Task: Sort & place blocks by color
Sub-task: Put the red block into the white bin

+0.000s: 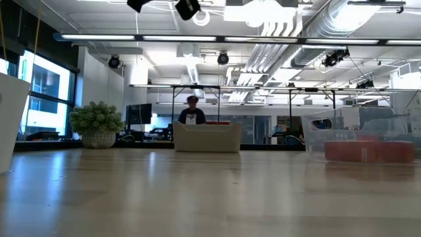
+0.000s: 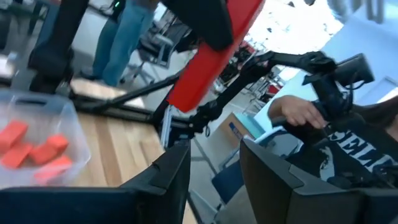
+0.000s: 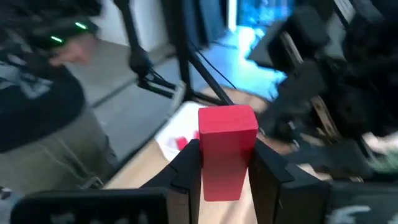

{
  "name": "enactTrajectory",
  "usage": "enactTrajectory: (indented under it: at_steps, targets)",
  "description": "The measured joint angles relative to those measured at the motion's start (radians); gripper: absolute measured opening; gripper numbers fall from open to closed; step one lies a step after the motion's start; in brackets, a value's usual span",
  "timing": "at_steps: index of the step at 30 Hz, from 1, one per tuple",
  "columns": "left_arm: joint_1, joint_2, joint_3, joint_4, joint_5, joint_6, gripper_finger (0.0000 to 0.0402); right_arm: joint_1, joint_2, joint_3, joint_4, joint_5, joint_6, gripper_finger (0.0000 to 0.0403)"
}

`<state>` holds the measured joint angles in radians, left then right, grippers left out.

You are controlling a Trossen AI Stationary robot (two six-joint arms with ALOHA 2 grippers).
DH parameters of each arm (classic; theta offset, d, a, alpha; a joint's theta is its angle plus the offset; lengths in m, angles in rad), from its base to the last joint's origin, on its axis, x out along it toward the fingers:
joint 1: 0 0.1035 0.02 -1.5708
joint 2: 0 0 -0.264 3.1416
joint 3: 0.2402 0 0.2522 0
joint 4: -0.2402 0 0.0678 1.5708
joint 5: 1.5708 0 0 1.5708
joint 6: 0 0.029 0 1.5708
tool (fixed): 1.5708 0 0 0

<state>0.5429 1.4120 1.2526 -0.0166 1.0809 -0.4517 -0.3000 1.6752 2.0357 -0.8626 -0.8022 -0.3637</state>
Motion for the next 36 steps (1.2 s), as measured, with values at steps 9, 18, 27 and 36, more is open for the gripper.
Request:
enactTrajectory:
  at_steps: [9, 18, 27, 36]
  targets:
    - [-0.003, 0.000, 0.000, 0.118, -0.040, -0.040, 0.0129, 0.000, 0.000, -0.002, 0.109, -0.094, 0.049, 0.0074]
    - [-0.003, 0.000, 0.000, 0.242, -0.082, -0.039, 0.0129, 0.002, 0.007, -0.004, 0.168, -0.093, 0.076, 0.0074]
    - [-0.003, 0.000, 0.000, 0.275, -0.077, -0.043, 0.0129, 0.004, 0.026, -0.004, 0.236, -0.079, 0.096, 0.0074]
    - [-0.003, 0.000, 0.000, 0.286, -0.065, -0.043, 0.0129, 0.006, 0.058, -0.004, 0.270, 0.008, 0.078, 0.0074]
